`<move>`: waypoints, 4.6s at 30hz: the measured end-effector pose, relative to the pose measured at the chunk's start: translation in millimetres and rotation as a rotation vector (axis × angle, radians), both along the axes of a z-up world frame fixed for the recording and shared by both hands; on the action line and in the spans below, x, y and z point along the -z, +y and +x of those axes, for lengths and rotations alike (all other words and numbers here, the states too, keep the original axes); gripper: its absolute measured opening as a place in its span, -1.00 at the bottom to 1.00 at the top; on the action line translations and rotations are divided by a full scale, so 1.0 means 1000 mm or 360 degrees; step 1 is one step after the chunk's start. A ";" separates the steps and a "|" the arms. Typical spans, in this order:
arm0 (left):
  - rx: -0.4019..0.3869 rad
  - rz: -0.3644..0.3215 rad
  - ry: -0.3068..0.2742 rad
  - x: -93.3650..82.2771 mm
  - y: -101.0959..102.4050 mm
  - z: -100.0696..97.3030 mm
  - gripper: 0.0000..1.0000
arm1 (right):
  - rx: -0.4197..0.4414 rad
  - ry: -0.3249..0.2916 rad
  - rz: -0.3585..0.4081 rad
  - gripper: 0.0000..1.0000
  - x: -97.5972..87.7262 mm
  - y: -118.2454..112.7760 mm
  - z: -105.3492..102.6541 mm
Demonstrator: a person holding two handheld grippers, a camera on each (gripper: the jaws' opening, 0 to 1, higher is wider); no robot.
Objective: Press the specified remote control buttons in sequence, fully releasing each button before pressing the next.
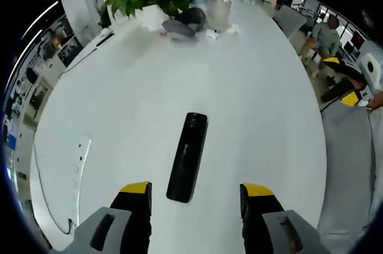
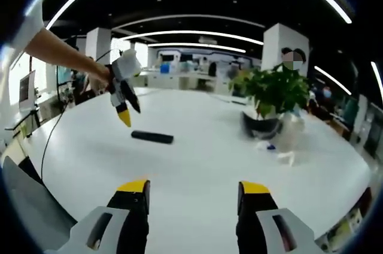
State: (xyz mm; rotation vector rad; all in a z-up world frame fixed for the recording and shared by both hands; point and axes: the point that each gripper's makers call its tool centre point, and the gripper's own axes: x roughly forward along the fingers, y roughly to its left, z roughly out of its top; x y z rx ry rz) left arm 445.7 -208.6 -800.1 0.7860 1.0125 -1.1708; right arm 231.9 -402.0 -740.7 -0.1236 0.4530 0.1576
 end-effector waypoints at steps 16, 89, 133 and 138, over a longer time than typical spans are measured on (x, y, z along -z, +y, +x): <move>0.0053 0.0149 0.0055 0.038 0.006 0.013 -0.06 | -0.0007 0.0039 -0.0023 0.11 0.005 0.001 -0.001; 0.0165 0.0452 -0.0005 0.069 0.019 0.001 -0.54 | -0.0043 0.0021 -0.0017 0.05 0.002 0.006 -0.001; 0.0150 0.0476 0.0007 0.069 0.019 -0.045 -0.54 | -0.0070 0.0029 -0.0039 0.03 0.004 0.008 -0.002; 0.0148 0.0477 0.0008 0.069 0.020 -0.048 -0.54 | -0.0074 0.0030 -0.0044 0.02 0.004 0.009 -0.002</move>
